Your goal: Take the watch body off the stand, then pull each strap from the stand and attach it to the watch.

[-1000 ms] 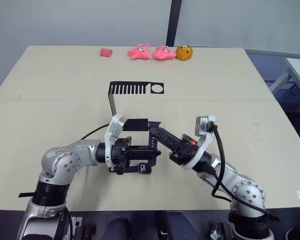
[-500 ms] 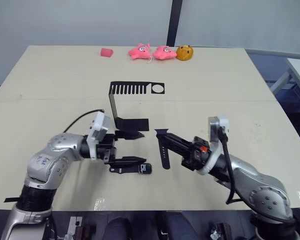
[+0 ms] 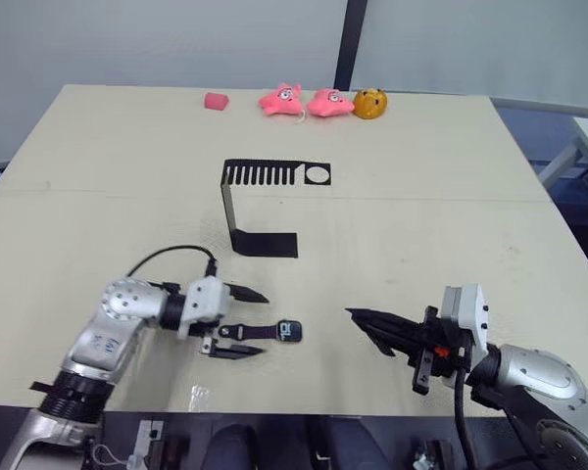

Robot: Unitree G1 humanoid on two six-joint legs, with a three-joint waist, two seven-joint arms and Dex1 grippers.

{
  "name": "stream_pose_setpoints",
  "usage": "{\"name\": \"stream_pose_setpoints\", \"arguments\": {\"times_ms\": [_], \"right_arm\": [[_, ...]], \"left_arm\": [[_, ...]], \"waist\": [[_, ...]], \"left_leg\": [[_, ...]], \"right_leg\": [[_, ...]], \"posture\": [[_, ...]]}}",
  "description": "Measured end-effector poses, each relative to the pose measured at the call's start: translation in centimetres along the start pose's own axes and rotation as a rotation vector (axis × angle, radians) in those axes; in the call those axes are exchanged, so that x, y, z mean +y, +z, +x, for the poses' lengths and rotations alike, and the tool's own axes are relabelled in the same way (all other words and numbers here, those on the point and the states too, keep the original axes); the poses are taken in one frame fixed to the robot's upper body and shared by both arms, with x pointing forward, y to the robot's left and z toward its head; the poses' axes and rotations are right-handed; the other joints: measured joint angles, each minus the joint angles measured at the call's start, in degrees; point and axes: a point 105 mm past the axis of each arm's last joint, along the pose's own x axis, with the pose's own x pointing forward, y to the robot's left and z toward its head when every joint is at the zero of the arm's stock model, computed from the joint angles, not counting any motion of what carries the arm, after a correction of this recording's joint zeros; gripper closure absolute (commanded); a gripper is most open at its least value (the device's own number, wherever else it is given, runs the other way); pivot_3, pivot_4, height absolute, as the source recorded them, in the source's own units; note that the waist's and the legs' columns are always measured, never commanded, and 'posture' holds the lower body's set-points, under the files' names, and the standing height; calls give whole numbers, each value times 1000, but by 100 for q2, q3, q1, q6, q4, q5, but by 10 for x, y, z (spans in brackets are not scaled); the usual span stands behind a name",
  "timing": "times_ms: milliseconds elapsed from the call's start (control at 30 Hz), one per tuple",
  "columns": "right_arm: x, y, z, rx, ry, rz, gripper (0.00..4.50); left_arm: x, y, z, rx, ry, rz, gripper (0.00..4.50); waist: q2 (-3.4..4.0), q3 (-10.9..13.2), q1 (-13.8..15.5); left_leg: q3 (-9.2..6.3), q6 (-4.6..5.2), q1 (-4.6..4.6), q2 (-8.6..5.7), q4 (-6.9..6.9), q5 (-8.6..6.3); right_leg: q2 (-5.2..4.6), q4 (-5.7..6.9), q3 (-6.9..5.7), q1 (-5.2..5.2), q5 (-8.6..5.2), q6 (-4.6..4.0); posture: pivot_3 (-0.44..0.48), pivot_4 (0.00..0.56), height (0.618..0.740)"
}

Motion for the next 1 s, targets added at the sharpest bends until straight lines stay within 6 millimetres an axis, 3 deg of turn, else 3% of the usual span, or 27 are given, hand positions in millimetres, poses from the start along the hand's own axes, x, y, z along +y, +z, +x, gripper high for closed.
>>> {"name": "stream_pose_setpoints", "arguments": {"times_ms": [200,900,1000], "right_arm": [[9,-7,7,21,41,-10,4500],[12,-6,16,10,72,-30,4500],[12,-6,16,12,69,-32,4500]], "left_arm": [[0,-8,19,37,40,-17,59],[4,-3,41,26,37,-32,59],[1,-4,42,28,18,-40,1313]], "waist": [[-1,-1,12],[-6,-9,147],[-5,-13,153]], "left_leg": [[-2,5,1,-2,0,6],[-2,18,5,-3,30,-1],[-2,19,9,-3,30,-1]], "right_leg": [[0,-4,0,6,12,2],[-4,-6,0,22,17,11],[-4,-5,0,27,17,11]], "posture": [[0,150,740],[0,150,740],[0,150,740]]}}
